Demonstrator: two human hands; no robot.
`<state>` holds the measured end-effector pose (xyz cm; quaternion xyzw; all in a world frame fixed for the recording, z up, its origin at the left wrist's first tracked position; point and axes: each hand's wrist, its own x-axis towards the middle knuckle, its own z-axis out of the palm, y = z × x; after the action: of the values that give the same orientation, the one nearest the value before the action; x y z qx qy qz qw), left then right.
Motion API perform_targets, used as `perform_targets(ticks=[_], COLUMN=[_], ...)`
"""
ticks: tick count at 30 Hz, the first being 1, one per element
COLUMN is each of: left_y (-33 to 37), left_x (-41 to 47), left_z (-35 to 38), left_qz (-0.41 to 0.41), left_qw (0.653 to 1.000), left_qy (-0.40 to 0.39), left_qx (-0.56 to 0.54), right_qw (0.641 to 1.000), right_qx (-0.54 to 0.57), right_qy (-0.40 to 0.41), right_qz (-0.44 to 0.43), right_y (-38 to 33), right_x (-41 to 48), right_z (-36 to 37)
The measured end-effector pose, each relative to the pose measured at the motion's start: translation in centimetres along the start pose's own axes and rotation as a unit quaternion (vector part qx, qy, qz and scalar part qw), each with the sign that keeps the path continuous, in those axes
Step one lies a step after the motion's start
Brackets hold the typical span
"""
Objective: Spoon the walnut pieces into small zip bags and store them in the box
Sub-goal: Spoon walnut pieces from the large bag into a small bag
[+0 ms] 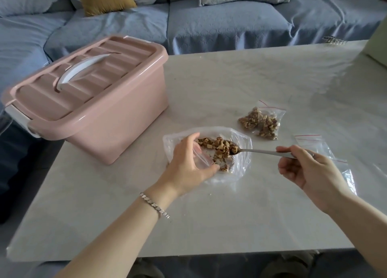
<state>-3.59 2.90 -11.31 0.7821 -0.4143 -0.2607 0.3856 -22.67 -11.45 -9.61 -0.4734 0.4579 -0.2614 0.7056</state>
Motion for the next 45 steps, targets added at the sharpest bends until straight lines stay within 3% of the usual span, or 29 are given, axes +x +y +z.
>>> perform_targets(ticks=[7,14,28,40,45], left_y=[0.1,1.5,1.9,1.8,1.3], left_x=[-0.4,0.6,1.6,1.4,1.6], left_z=[-0.9,-0.7,0.3,-0.2,0.3], left_qz=[0.027,0.023,-0.013,0.027,0.048], left_qw=[0.998,0.999,0.999,0.998,0.996], left_qy=[0.047,0.020,0.031,-0.024,-0.017], left_qx=[0.025,0.024,0.005,0.044,0.077], right_qw=[1.000,0.999,0.983,0.950,0.890], right_qx=[0.020,0.027,-0.130,-0.234,-0.342], right_qy=[-0.008,-0.017,-0.005,-0.065,-0.125], right_qz=[-0.003,-0.032,-0.126,-0.196,-0.274], right_y=[-0.9,-3.1,-3.0,-4.6,-5.8], right_x=[-0.3,-0.6,-2.3,-1.0,-1.2], right_z=[0.4,1.0,2.1,2.2,4.1])
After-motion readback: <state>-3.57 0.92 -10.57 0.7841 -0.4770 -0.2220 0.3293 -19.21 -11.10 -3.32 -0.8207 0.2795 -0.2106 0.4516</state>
